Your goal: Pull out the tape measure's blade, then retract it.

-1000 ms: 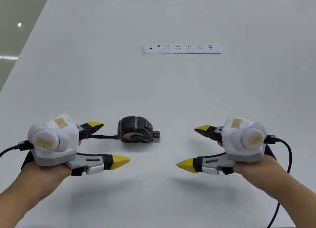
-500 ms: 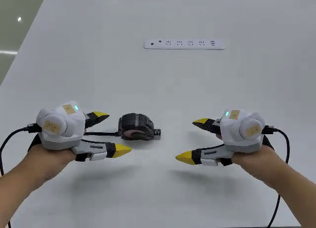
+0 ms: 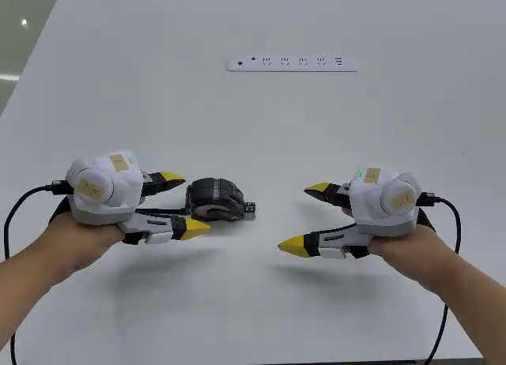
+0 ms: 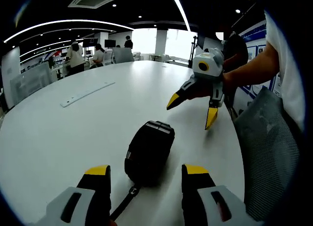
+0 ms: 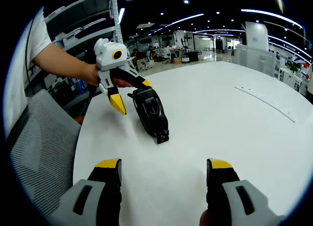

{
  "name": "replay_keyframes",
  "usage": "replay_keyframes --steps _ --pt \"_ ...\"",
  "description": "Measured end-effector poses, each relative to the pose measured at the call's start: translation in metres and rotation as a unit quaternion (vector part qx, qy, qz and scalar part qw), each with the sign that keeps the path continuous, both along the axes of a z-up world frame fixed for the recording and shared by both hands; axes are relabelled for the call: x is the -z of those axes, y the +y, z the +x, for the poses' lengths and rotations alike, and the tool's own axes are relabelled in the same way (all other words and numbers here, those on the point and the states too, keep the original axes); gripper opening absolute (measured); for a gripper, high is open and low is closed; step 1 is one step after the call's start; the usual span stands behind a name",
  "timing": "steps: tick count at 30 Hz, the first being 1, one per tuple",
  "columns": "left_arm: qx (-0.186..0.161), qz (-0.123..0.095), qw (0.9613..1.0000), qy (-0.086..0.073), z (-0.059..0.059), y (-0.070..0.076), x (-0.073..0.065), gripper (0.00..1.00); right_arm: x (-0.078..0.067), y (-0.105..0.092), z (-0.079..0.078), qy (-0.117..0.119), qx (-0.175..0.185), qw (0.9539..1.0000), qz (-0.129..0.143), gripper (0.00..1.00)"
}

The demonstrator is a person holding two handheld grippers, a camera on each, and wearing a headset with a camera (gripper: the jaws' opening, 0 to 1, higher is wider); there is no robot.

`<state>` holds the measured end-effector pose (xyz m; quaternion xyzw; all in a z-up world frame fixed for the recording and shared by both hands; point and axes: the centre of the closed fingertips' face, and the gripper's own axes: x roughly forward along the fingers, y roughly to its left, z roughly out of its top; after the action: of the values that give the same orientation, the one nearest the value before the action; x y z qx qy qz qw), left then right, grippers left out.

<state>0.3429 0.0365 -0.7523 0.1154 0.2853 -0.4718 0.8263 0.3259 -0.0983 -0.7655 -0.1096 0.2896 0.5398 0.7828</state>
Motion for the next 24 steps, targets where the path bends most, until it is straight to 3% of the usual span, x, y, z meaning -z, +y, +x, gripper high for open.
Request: replay_keyframes --steps 18,24 --pt "0.031 0.005 0.9995 0.011 0.0032 -0.0093 0.0041 0.34 0.0007 0.0054 0.003 0.002 0.0 1.0 0.008 0.67" --pt "0.037 0.013 0.9992 0.01 0.0039 -0.0094 0.0076 0.32 0.001 0.0066 0.0034 0.002 -0.001 1.0 0.008 0.66"
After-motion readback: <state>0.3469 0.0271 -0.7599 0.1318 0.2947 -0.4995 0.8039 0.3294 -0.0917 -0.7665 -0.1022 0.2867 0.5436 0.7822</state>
